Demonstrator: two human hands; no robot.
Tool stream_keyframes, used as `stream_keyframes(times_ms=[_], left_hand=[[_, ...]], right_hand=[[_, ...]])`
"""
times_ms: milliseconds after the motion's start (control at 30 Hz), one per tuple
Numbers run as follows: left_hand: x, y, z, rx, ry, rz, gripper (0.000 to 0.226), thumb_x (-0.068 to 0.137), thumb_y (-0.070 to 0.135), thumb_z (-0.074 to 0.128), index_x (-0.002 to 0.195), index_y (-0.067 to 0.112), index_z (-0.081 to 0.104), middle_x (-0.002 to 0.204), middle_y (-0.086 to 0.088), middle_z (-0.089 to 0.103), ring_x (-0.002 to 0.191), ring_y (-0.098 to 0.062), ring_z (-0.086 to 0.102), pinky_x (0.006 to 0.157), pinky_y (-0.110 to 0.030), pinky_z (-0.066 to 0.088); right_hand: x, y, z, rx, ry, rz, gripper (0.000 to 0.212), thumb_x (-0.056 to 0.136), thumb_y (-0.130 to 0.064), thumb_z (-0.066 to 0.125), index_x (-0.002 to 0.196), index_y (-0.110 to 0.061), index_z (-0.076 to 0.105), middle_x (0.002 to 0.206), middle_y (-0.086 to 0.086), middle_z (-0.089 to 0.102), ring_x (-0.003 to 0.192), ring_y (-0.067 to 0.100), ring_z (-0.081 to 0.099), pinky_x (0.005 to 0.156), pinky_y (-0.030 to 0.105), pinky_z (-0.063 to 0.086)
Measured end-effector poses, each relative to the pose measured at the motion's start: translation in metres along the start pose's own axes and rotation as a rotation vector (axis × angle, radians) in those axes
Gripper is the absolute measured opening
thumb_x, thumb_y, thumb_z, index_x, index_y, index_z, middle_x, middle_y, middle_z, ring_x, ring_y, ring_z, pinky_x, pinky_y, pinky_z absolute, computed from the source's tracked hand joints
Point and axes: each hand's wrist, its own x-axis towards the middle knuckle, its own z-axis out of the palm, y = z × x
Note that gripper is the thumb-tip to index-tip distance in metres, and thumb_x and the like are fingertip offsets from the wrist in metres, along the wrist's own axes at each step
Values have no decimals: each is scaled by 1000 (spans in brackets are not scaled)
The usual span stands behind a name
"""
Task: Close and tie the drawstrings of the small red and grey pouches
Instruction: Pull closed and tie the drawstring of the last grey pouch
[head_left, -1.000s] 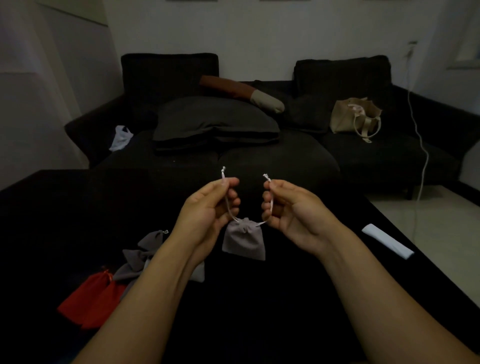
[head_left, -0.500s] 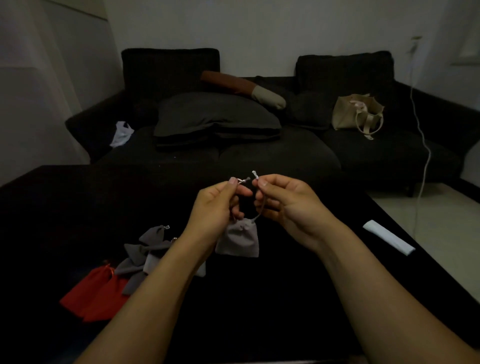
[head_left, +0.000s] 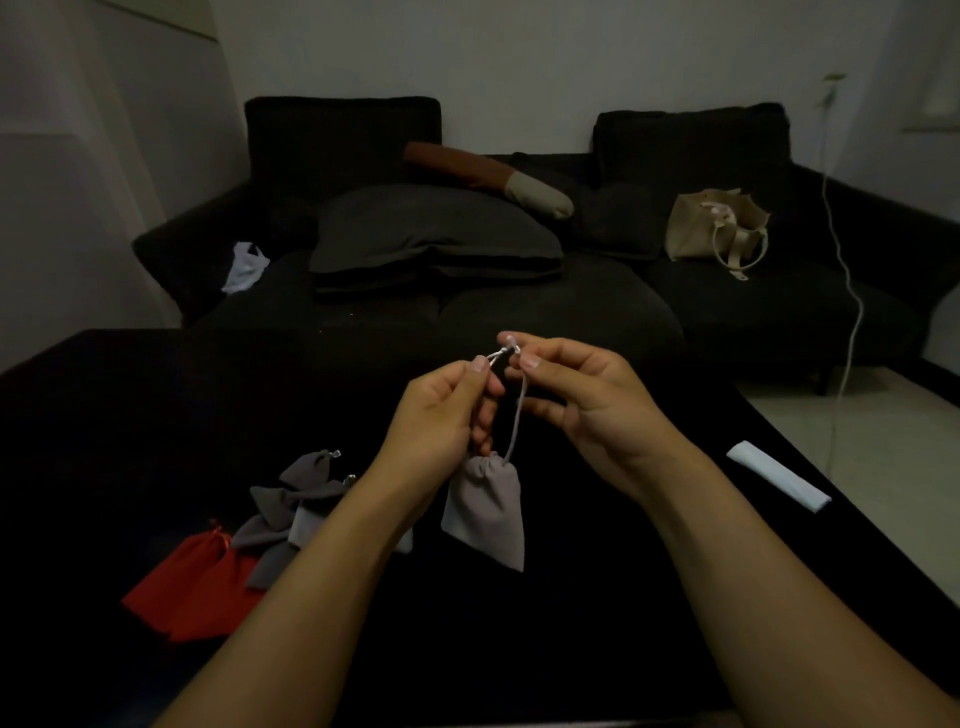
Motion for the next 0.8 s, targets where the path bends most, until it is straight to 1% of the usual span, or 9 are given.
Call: stream_keyframes(times_ms=[67,200,333,433,500,600,667,733,800], left_hand=[[-1,1,1,8,-30,2,37,102,33,46,74,18,64,57,0,51,49,-11,46,49,-23,44],[-4,2,2,20,-97,22,37,102,32,44,75,16,64,56,0,46,51,-11,43,50,-23,42],[-3,2,1,-8,-140,12,36,104,27,41,89,10,68,61,-1,45,55,-11,44,54,-23,43],[-1,0,-2,-6,-104,-4,29,103,19,46,99,9,72,66,-1,56,60,-11,51,59,-25,46],[-1,-1,-2,-4,-50,-15,22,100,16,52,102,8,72,70,-2,63,59,-8,53,57,-21,47],[1,-3,-1,-20,44,-23,17,97,15,58,99,8,73,69,-1,67,54,-7,50,51,-17,43],[1,-3,-1,-11,58,-35,17,97,15,58,99,7,73,67,-1,66,53,-7,49,49,-16,42],[0,-2,-1,29,12,-23,18,98,15,57,96,9,74,66,1,65,55,-6,51,51,-16,43],[0,-1,-1,48,-29,-12,19,98,15,57,90,12,74,65,1,63,55,-6,52,53,-17,44]], right_hand=[[-1,3,2,-10,11,-12,19,91,-1,61,107,6,68,115,14,72,92,20,71,87,33,59],[-2,6,5,-14,61,-42,14,91,0,62,89,-3,75,89,22,73,74,24,73,64,28,59],[2,8,6,39,128,-21,11,90,-2,63,92,-2,74,88,17,72,78,20,70,72,26,60],[2,7,6,109,184,10,10,91,-3,63,94,-1,72,83,12,72,72,15,70,67,23,58],[3,8,5,100,189,20,9,91,-6,65,93,-4,73,84,10,74,75,14,70,68,23,57],[3,9,5,5,161,3,9,89,-7,66,92,-9,74,88,4,75,82,13,70,82,31,55],[3,7,6,-77,125,-17,10,87,-6,68,90,-11,76,99,1,76,89,15,71,92,39,52],[2,6,4,-190,103,-48,9,86,-6,70,90,-11,77,101,2,76,91,17,71,90,39,53],[2,5,4,-243,101,-73,9,86,-5,70,89,-10,77,88,6,77,81,16,71,78,31,56]])
